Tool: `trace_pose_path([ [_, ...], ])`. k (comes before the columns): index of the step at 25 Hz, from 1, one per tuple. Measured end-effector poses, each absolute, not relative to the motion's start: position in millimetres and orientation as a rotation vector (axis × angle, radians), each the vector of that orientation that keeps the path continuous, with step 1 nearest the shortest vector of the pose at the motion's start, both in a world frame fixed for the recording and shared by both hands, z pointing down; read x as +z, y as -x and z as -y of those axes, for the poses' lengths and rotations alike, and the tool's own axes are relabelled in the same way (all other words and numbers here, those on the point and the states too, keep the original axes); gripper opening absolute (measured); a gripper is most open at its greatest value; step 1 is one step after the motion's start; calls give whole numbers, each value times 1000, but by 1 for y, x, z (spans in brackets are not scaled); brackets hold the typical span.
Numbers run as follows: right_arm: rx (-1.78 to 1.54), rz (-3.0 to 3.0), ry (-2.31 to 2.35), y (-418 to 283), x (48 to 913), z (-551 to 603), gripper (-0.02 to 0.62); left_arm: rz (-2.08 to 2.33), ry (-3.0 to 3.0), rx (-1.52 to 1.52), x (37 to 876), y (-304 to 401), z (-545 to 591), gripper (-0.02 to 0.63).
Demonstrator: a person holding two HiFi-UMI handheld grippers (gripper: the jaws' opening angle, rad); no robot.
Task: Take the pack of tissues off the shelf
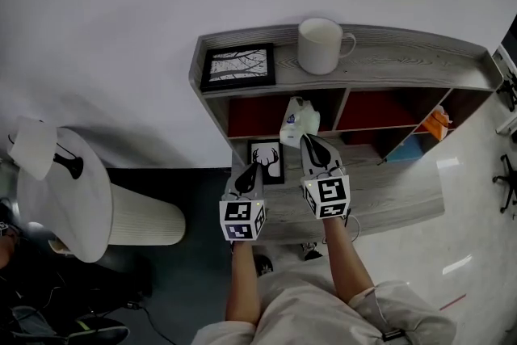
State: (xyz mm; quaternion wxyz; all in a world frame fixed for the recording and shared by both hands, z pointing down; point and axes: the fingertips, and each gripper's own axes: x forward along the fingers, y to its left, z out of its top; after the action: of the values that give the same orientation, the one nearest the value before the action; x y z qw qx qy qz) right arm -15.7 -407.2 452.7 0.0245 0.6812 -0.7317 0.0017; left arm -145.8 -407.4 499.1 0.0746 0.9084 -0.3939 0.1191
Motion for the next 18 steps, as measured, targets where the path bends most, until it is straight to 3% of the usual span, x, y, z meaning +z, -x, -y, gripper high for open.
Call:
trace_pose_path([
  [18,116,2059,-2318,35,478,312,21,930,-2779,429,528,167,348,8],
])
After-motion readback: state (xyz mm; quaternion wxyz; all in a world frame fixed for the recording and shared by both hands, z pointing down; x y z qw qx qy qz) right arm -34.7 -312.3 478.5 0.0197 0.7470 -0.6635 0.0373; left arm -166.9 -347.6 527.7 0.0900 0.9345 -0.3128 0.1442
